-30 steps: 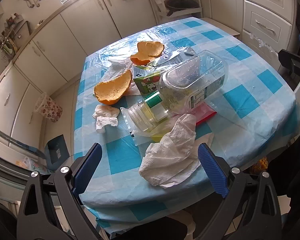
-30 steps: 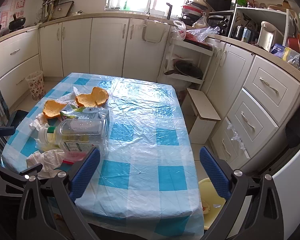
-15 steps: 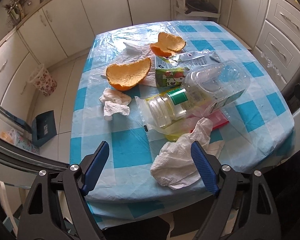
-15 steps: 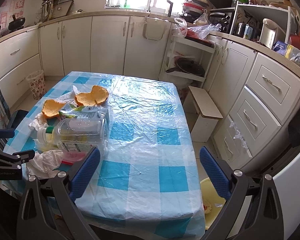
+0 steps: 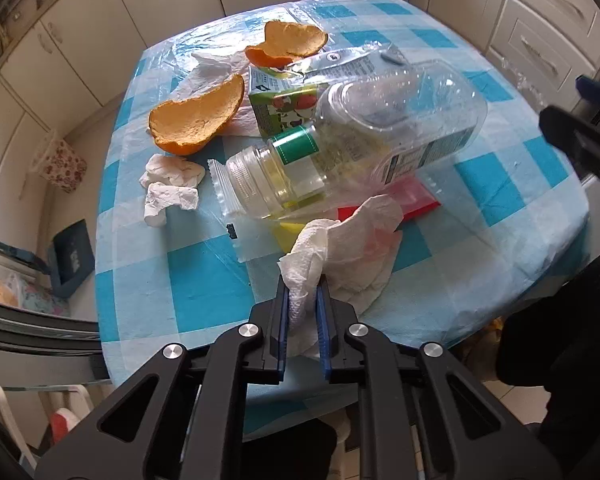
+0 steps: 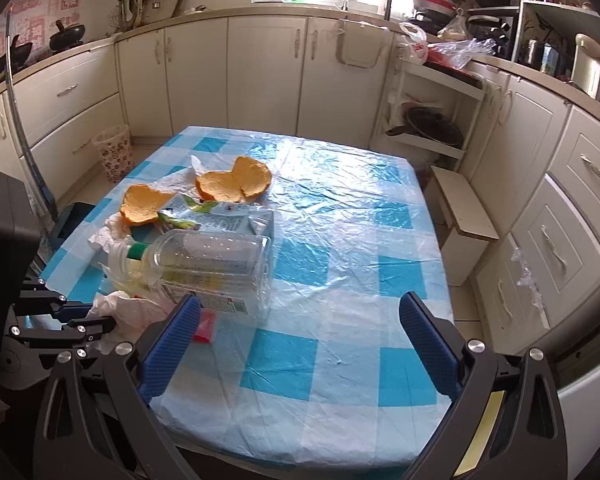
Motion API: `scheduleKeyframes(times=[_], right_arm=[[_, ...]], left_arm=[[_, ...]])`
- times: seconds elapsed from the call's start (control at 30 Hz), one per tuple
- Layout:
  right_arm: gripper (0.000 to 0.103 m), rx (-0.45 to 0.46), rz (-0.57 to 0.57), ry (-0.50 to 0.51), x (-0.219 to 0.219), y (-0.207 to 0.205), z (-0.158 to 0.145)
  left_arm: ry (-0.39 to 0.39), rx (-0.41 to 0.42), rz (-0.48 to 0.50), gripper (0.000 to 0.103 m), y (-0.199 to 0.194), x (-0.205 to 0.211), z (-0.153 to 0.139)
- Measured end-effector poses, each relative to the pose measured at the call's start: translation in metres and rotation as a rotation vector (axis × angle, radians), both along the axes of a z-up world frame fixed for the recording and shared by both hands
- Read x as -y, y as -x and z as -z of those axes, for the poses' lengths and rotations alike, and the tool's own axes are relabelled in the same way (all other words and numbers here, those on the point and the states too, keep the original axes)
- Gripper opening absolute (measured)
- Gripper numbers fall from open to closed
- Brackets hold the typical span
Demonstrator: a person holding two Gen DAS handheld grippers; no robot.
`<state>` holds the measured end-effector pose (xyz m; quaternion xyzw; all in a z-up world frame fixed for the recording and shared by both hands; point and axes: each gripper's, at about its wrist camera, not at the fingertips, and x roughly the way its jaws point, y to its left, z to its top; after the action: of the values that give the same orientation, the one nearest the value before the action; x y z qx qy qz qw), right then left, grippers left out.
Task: Collect trash
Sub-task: 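Grasp the white tissue with the left gripper while the right gripper grasps the clear plastic bottle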
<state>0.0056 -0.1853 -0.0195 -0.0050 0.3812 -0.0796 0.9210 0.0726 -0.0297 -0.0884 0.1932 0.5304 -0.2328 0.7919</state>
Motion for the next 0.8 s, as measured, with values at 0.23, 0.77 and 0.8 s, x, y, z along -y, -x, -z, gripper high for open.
scheduleKeyframes(times=[0.23, 0.77, 0.8], right_arm=[[0.095, -0.012, -0.377, 0.121, -0.025, -0.036, 0.000], [0.064, -0.272, -0.713, 0.141, -0.055, -0.084, 0.033], [0.062, -0.266, -0.694, 0.108, -0.050, -0.083, 0.031]], left_arm=[[0.105, 0.012, -0.079, 0.011, -0.015, -0.026, -0.021], [0.203, 0.056, -0.265, 0.012, -0.043, -0.071, -0.044], [0.213, 0.058, -0.277, 0.012, -0.043, -0.074, -0.045]])
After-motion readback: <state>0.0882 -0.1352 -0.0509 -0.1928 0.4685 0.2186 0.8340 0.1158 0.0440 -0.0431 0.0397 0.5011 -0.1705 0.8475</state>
